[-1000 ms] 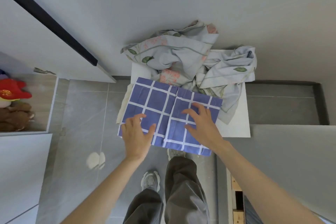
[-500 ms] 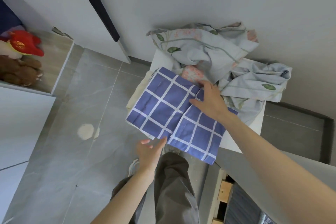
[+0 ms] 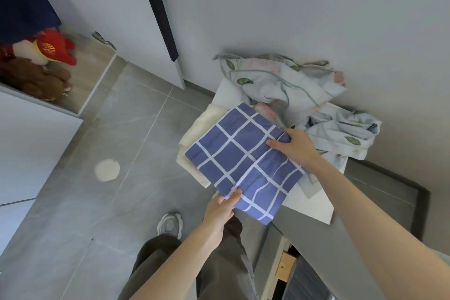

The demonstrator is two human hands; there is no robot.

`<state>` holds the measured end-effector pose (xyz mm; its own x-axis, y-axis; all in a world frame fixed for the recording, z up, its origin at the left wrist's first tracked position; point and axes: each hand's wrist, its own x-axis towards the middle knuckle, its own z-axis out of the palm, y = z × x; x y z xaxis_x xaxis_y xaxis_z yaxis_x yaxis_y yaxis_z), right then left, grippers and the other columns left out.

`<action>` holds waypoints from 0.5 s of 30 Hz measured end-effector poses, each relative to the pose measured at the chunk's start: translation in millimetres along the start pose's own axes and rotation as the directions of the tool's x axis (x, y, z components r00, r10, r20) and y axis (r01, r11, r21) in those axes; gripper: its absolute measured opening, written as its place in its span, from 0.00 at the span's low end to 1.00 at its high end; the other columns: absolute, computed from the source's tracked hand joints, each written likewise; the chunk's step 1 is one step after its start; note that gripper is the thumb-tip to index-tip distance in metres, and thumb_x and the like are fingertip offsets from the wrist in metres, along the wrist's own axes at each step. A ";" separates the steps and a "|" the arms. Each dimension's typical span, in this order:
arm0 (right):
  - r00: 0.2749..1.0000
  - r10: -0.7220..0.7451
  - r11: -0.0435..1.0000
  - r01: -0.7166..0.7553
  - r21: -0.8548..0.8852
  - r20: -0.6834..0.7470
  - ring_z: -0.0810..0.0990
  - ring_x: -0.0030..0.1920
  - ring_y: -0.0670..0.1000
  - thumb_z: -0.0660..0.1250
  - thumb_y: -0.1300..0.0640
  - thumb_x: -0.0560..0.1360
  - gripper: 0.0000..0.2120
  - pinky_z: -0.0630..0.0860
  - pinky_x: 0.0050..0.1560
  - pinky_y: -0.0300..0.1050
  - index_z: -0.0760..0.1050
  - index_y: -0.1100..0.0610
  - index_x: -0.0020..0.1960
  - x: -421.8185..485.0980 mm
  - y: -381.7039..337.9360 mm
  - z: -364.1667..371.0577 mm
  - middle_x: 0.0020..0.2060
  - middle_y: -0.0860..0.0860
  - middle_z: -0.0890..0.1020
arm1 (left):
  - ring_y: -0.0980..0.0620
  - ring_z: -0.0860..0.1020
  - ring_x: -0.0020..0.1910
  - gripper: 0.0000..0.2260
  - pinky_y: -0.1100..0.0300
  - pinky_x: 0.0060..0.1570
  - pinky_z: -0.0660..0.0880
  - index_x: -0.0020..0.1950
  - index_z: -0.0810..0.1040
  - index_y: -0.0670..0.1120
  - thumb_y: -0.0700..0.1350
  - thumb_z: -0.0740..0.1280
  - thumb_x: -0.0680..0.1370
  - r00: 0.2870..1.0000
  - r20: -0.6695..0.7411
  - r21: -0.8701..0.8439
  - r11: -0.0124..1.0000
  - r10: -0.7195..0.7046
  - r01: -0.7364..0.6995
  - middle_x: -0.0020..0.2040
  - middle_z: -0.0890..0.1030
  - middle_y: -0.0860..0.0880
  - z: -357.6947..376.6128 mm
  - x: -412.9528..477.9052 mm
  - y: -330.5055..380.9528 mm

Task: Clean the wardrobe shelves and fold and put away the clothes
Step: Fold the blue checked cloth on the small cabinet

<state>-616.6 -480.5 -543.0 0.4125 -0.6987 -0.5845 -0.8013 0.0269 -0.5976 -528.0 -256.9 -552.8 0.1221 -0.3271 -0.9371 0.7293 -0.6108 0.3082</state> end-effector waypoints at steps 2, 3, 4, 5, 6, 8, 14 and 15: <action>0.999 -0.005 0.996 0.009 0.085 -0.046 0.83 0.46 0.53 0.73 0.53 0.73 0.05 0.78 0.47 0.49 0.82 0.54 0.47 -16.0 -17.5 -15.9 0.41 0.51 0.85 | 0.57 0.78 0.53 0.07 0.59 0.61 0.69 0.53 0.76 0.52 0.48 0.70 0.77 0.995 0.046 0.011 0.996 0.086 -0.086 0.53 0.82 0.53 -0.2 -21.1 15.5; 0.998 -0.011 0.994 0.018 0.110 -0.063 0.83 0.46 0.54 0.72 0.54 0.74 0.03 0.78 0.48 0.50 0.82 0.53 0.45 -24.7 -28.5 -24.4 0.40 0.50 0.85 | 0.55 0.79 0.56 0.10 0.57 0.63 0.70 0.55 0.77 0.53 0.49 0.72 0.75 0.987 0.067 0.010 0.989 0.144 -0.144 0.54 0.83 0.53 -1.1 -32.3 25.6; 0.997 -0.009 0.992 0.019 0.124 -0.077 0.83 0.46 0.55 0.72 0.55 0.74 0.02 0.78 0.48 0.51 0.82 0.53 0.44 -33.5 -40.3 -32.2 0.40 0.51 0.85 | 0.54 0.79 0.57 0.15 0.55 0.64 0.71 0.57 0.77 0.54 0.50 0.73 0.72 0.977 0.083 0.005 0.980 0.198 -0.199 0.55 0.83 0.54 -2.6 -43.7 36.7; 0.996 -0.010 0.990 0.022 0.136 -0.089 0.83 0.46 0.56 0.72 0.55 0.74 0.04 0.78 0.48 0.52 0.82 0.55 0.45 -43.7 -54.1 -39.9 0.41 0.54 0.85 | 0.54 0.79 0.58 0.19 0.54 0.64 0.72 0.59 0.76 0.55 0.51 0.72 0.69 0.964 0.092 -0.001 0.968 0.248 -0.249 0.56 0.83 0.55 -5.1 -56.3 49.8; 0.994 -0.018 0.988 0.034 0.154 -0.109 0.82 0.47 0.58 0.72 0.55 0.74 0.06 0.78 0.49 0.52 0.81 0.58 0.46 -53.0 -68.0 -47.0 0.43 0.57 0.84 | 0.53 0.80 0.58 0.21 0.54 0.63 0.73 0.60 0.76 0.55 0.51 0.72 0.68 0.951 0.094 0.002 0.955 0.294 -0.296 0.56 0.83 0.55 -8.5 -69.2 64.9; 0.986 -0.068 0.978 0.096 0.183 -0.153 0.81 0.45 0.59 0.72 0.53 0.74 0.09 0.77 0.48 0.53 0.80 0.60 0.47 -73.7 -98.6 -58.9 0.44 0.60 0.83 | 0.51 0.80 0.57 0.25 0.50 0.62 0.74 0.62 0.76 0.53 0.52 0.72 0.65 0.922 0.090 0.019 0.925 0.376 -0.379 0.56 0.83 0.53 -18.9 -93.8 95.6; 0.949 -0.282 0.882 0.314 0.351 -0.139 0.83 0.50 0.44 0.65 0.56 0.79 0.11 0.79 0.53 0.42 0.78 0.44 0.58 -149.3 -225.6 -67.2 0.48 0.40 0.85 | 0.49 0.82 0.52 0.14 0.49 0.58 0.77 0.59 0.78 0.47 0.39 0.71 0.74 0.795 0.078 0.022 0.797 0.601 -0.604 0.52 0.84 0.50 -80.8 -188.7 189.0; 0.940 -0.314 0.857 0.341 0.385 -0.133 0.83 0.51 0.42 0.64 0.58 0.80 0.13 0.79 0.52 0.38 0.76 0.44 0.61 -161.2 -248.2 -64.5 0.49 0.39 0.85 | 0.49 0.83 0.52 0.12 0.51 0.56 0.78 0.57 0.78 0.48 0.38 0.70 0.75 0.763 0.079 0.030 0.763 0.642 -0.646 0.51 0.85 0.51 -94.9 -208.8 203.6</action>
<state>-512.1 -420.7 -265.0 0.5818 -0.7605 -0.2883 -0.3795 0.0596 -0.9233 -341.1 -244.5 -310.0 0.5080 -0.6987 -0.5037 0.4577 -0.2765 0.8450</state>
